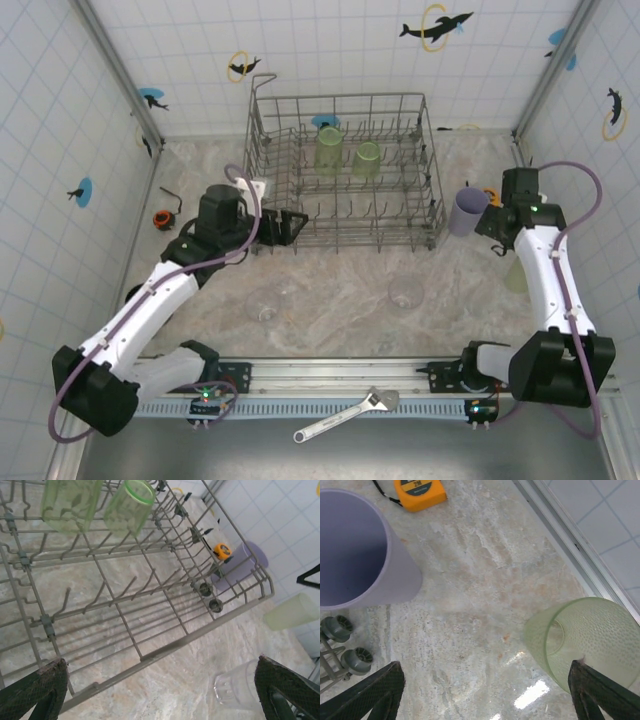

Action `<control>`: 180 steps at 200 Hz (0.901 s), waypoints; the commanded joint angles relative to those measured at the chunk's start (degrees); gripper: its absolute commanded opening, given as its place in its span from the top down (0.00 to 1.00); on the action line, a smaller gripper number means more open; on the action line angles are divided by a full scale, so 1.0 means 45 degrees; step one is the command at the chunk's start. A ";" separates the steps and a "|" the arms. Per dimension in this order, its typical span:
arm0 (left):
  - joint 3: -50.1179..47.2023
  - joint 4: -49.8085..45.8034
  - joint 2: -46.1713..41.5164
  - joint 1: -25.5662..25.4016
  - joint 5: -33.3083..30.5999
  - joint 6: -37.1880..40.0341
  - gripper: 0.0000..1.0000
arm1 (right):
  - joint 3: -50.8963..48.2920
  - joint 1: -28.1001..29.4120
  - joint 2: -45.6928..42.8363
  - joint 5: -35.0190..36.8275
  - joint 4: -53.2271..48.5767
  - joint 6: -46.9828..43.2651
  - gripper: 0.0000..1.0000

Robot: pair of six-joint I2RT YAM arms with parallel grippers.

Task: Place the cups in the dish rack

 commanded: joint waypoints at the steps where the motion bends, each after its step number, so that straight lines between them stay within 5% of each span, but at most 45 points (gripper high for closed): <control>1: -0.0200 -0.0323 -0.0373 -0.0578 -0.1086 0.0817 0.02 | -0.0439 -0.0476 -0.0037 0.0061 -0.0487 -0.0199 0.14; 126: -0.0835 -0.0013 -0.0578 -0.1736 -0.2001 0.0946 0.02 | -0.1620 -0.2292 0.1462 -0.1057 0.0987 -0.1741 0.40; 180: -0.0355 -0.0089 -0.0163 -0.1738 -0.2446 0.1374 0.02 | -0.1730 -0.2342 0.1939 -0.0871 0.1419 -0.2197 0.64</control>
